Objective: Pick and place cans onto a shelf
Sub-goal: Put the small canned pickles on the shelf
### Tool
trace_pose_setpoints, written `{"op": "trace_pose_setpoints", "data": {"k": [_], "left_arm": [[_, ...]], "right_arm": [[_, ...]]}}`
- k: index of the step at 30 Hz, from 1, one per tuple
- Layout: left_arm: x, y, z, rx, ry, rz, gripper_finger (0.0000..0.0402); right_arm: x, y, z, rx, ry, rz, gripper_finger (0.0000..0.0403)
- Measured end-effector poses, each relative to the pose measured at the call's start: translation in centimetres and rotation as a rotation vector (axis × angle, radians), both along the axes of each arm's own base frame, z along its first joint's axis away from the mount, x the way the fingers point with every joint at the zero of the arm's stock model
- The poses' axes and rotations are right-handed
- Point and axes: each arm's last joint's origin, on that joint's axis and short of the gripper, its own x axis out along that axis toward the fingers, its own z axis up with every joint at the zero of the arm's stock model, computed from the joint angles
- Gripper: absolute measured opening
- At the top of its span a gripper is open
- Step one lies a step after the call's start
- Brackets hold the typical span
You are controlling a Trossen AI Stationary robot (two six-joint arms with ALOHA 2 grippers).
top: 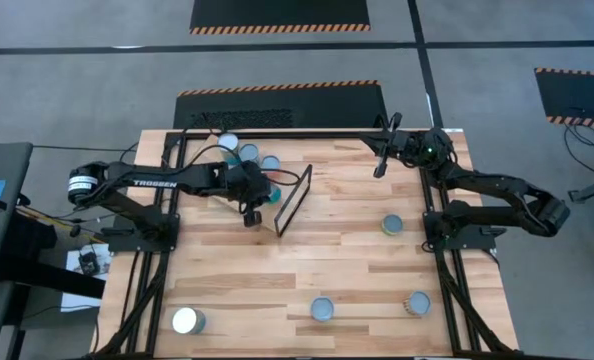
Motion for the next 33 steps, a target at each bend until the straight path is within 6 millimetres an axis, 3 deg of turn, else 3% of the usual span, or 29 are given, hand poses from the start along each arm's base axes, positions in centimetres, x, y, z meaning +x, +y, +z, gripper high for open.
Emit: {"op": "trace_pose_setpoints", "data": {"k": [15,22,27,33], "left_arm": [[1.4,0.1,-2.2,-0.038,0.036,0.073,0.0003],[1.2,0.0,-1.7,-0.035,0.023,0.087,0.0041],[1.5,0.1,-0.5,-0.007,0.031,0.046,0.0071],[0.2,-0.8,3.6,0.046,-0.012,-0.017,0.0072]], "right_arm": [[0.0,0.0,0.1,-0.013,-0.009,-0.001,0.001],[0.0,0.0,0.1,-0.017,-0.009,-0.002,0.001],[0.0,0.0,0.1,-0.017,-0.008,-0.002,0.001],[0.0,0.0,0.1,-0.016,-0.007,-0.002,0.001]]}}
